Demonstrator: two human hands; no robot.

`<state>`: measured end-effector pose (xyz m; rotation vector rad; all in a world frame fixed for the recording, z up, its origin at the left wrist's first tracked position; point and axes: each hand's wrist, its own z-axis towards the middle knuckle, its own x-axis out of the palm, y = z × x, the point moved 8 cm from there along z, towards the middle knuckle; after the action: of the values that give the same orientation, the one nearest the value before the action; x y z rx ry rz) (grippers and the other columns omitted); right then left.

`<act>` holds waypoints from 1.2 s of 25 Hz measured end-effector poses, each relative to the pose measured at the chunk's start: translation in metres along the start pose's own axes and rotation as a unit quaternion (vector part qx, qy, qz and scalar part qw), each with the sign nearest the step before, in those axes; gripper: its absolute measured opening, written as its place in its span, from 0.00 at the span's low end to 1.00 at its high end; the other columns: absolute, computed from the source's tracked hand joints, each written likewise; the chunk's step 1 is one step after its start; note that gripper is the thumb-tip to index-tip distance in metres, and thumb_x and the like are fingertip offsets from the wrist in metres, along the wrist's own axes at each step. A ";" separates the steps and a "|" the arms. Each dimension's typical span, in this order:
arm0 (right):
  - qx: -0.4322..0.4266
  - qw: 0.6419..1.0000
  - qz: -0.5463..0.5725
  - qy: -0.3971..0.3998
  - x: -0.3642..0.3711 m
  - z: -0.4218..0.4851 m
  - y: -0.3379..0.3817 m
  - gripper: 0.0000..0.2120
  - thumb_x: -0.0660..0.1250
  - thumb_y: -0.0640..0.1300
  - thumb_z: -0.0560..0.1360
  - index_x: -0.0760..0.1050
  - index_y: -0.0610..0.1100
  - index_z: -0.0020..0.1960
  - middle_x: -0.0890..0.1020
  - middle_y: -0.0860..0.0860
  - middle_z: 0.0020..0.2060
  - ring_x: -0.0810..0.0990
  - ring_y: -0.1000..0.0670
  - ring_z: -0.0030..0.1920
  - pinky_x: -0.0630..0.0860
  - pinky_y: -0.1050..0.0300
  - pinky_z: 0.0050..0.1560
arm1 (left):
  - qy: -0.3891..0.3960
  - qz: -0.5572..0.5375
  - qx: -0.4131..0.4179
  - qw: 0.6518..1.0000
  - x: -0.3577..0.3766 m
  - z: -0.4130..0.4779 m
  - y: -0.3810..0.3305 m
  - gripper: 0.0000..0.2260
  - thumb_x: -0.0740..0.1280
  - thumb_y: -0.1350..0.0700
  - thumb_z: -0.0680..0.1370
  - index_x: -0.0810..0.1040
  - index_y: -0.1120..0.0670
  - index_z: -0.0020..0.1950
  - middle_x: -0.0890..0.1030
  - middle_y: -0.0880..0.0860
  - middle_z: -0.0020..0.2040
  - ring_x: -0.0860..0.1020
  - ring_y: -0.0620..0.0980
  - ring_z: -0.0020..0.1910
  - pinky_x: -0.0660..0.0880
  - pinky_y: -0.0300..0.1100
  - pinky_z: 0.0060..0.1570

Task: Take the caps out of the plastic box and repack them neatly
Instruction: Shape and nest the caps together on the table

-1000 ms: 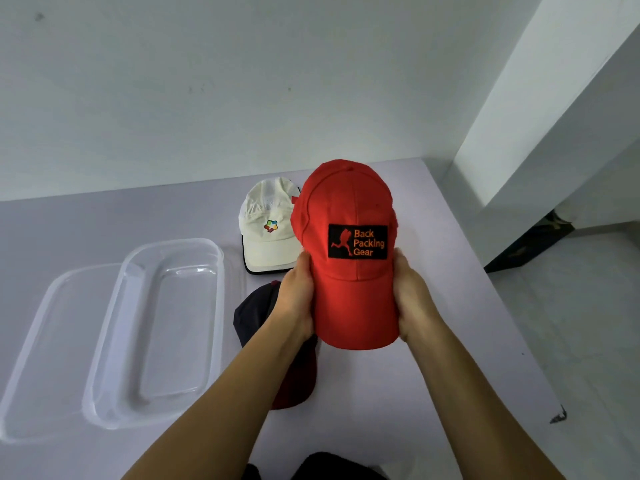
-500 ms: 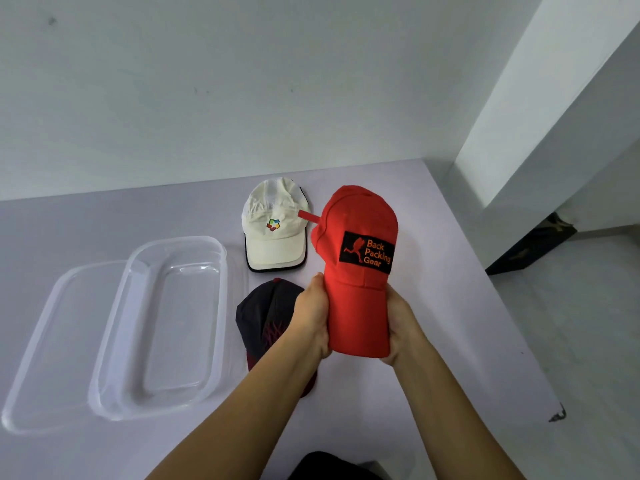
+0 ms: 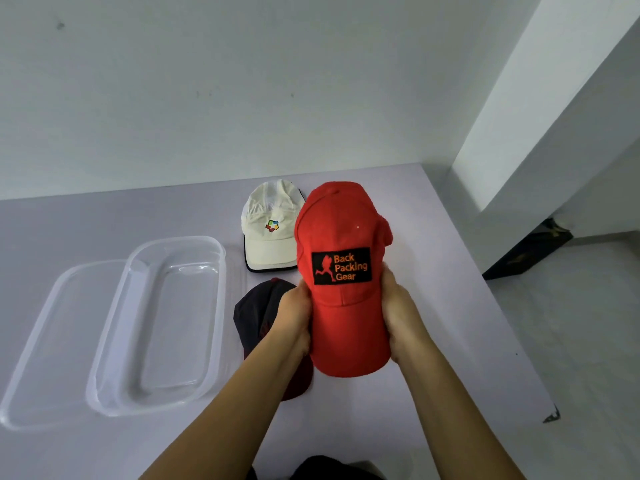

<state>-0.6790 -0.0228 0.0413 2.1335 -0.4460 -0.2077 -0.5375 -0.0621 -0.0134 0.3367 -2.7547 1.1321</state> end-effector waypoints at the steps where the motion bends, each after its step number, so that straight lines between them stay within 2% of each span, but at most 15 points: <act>1: -0.034 0.999 -0.012 -0.014 -0.003 -0.001 0.009 0.19 0.51 0.58 0.80 0.79 0.51 0.48 0.83 0.53 0.39 0.81 0.53 0.43 0.75 0.59 0.39 | -0.006 -0.018 -0.004 1.000 -0.005 0.001 0.002 0.13 0.64 0.48 0.75 0.76 0.52 0.33 0.77 0.55 0.40 0.75 0.54 0.43 0.73 0.47 0.48; 2: -0.065 0.997 -0.023 -0.030 -0.006 -0.003 0.018 0.20 0.51 0.57 0.80 0.79 0.50 0.48 0.83 0.52 0.39 0.81 0.52 0.44 0.75 0.59 0.40 | -0.021 -0.033 0.002 0.999 -0.012 0.002 -0.001 0.14 0.64 0.45 0.75 0.76 0.52 0.34 0.79 0.54 0.40 0.77 0.53 0.42 0.74 0.46 0.47; 4: -0.097 0.993 -0.044 -0.050 -0.011 -0.006 0.025 0.25 0.51 0.56 0.80 0.79 0.42 0.45 0.84 0.42 0.43 0.82 0.46 0.46 0.77 0.55 0.44 | -0.045 -0.037 0.060 0.997 -0.027 0.005 -0.024 0.18 0.62 0.39 0.74 0.79 0.54 0.43 0.83 0.54 0.44 0.79 0.52 0.44 0.75 0.44 0.47; 6: -0.115 0.990 -0.060 -0.048 -0.012 -0.008 0.024 0.28 0.51 0.57 0.80 0.77 0.33 0.49 0.81 0.33 0.48 0.81 0.39 0.49 0.77 0.53 0.46 | -0.011 -0.011 0.162 0.987 -0.033 0.004 -0.060 0.28 0.61 0.30 0.69 0.77 0.53 0.52 0.81 0.55 0.55 0.79 0.52 0.53 0.74 0.48 0.55; 9: -0.127 0.989 -0.064 -0.028 -0.009 -0.009 0.019 0.29 0.51 0.58 0.79 0.75 0.32 0.49 0.81 0.35 0.42 0.81 0.40 0.44 0.76 0.54 0.45 | 0.084 0.056 0.250 0.963 -0.025 -0.017 -0.099 0.29 0.51 0.32 0.75 0.74 0.49 0.65 0.79 0.52 0.63 0.77 0.48 0.62 0.73 0.46 0.61; 12: -0.118 0.992 -0.041 -0.029 -0.010 -0.005 0.012 0.28 0.52 0.57 0.80 0.73 0.33 0.42 0.76 0.41 0.35 0.77 0.45 0.38 0.74 0.53 0.42 | 0.174 0.133 0.248 0.944 -0.011 -0.038 -0.111 0.20 0.58 0.41 0.78 0.79 0.52 0.60 0.83 0.52 0.57 0.80 0.46 0.57 0.76 0.40 0.57; 14: -0.158 0.982 -0.085 -0.061 -0.013 -0.007 0.016 0.21 0.53 0.55 0.80 0.72 0.40 0.40 0.75 0.46 0.33 0.75 0.48 0.37 0.72 0.53 0.41 | 0.193 0.108 0.246 0.944 -0.008 -0.044 -0.117 0.15 0.62 0.49 0.77 0.81 0.57 0.54 0.85 0.55 0.50 0.82 0.48 0.51 0.79 0.38 0.52; 16: -0.252 0.946 -0.172 -0.112 -0.016 -0.018 0.032 0.09 0.57 0.51 0.79 0.72 0.48 0.48 0.76 0.55 0.41 0.77 0.53 0.43 0.72 0.60 0.44 | 0.190 0.081 0.259 0.944 -0.010 -0.044 -0.120 0.14 0.64 0.50 0.74 0.82 0.57 0.52 0.86 0.54 0.47 0.83 0.48 0.48 0.79 0.39 0.51; 17: -0.299 0.925 -0.203 -0.120 -0.014 -0.023 0.041 0.08 0.59 0.50 0.79 0.71 0.50 0.56 0.74 0.57 0.48 0.76 0.57 0.50 0.71 0.66 0.48 | 0.187 0.080 0.268 0.942 -0.009 -0.045 -0.122 0.13 0.63 0.50 0.74 0.82 0.56 0.51 0.86 0.53 0.46 0.83 0.47 0.46 0.79 0.39 0.50; 19: -0.353 0.903 -0.233 -0.070 -0.002 -0.024 0.054 0.15 0.59 0.50 0.78 0.68 0.49 0.64 0.71 0.59 0.56 0.71 0.63 0.58 0.67 0.75 0.55 | 0.181 0.090 0.279 0.939 -0.005 -0.045 -0.122 0.11 0.62 0.51 0.77 0.82 0.55 0.49 0.86 0.50 0.42 0.83 0.44 0.43 0.79 0.37 0.48; 20: -0.344 0.908 -0.238 -0.018 0.006 -0.019 0.056 0.17 0.57 0.52 0.78 0.68 0.49 0.65 0.72 0.59 0.58 0.70 0.63 0.60 0.66 0.76 0.58 | 0.180 0.095 0.278 0.939 -0.003 -0.045 -0.121 0.11 0.61 0.52 0.78 0.82 0.55 0.49 0.86 0.50 0.42 0.83 0.44 0.42 0.79 0.36 0.46; 22: -0.271 0.934 -0.209 0.101 0.020 -0.012 0.053 0.21 0.52 0.59 0.76 0.71 0.52 0.64 0.76 0.59 0.60 0.73 0.63 0.61 0.68 0.70 0.62 | 0.194 0.095 0.272 0.938 0.003 -0.047 -0.120 0.12 0.61 0.51 0.77 0.81 0.55 0.49 0.86 0.50 0.42 0.83 0.44 0.43 0.79 0.36 0.46; 24: -0.225 0.948 -0.134 0.183 0.024 -0.011 0.053 0.20 0.52 0.59 0.75 0.74 0.53 0.59 0.80 0.58 0.57 0.76 0.61 0.59 0.72 0.66 0.61 | 0.200 0.112 0.280 0.932 0.008 -0.049 -0.121 0.12 0.63 0.49 0.75 0.82 0.53 0.50 0.85 0.51 0.45 0.82 0.45 0.46 0.79 0.38 0.49; 27: -0.228 0.944 -0.089 0.223 0.020 -0.013 0.061 0.18 0.57 0.54 0.74 0.78 0.47 0.57 0.83 0.52 0.54 0.80 0.56 0.56 0.75 0.65 0.58 | 0.180 0.179 0.303 0.919 0.009 -0.046 -0.123 0.12 0.63 0.48 0.77 0.81 0.53 0.52 0.84 0.50 0.47 0.81 0.45 0.47 0.78 0.38 0.51; 30: -0.243 0.937 -0.144 0.205 0.008 -0.010 0.067 0.17 0.60 0.54 0.73 0.78 0.43 0.49 0.82 0.50 0.44 0.80 0.54 0.46 0.76 0.60 0.52 | 0.125 0.304 0.329 0.885 0.004 -0.038 -0.127 0.20 0.62 0.43 0.78 0.78 0.60 0.49 0.77 0.53 0.41 0.75 0.46 0.41 0.74 0.44 0.46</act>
<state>-0.6840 -0.0532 0.1026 1.6788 0.1568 -0.0252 -0.5062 -0.1238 0.1003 -0.6268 -2.2008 2.0714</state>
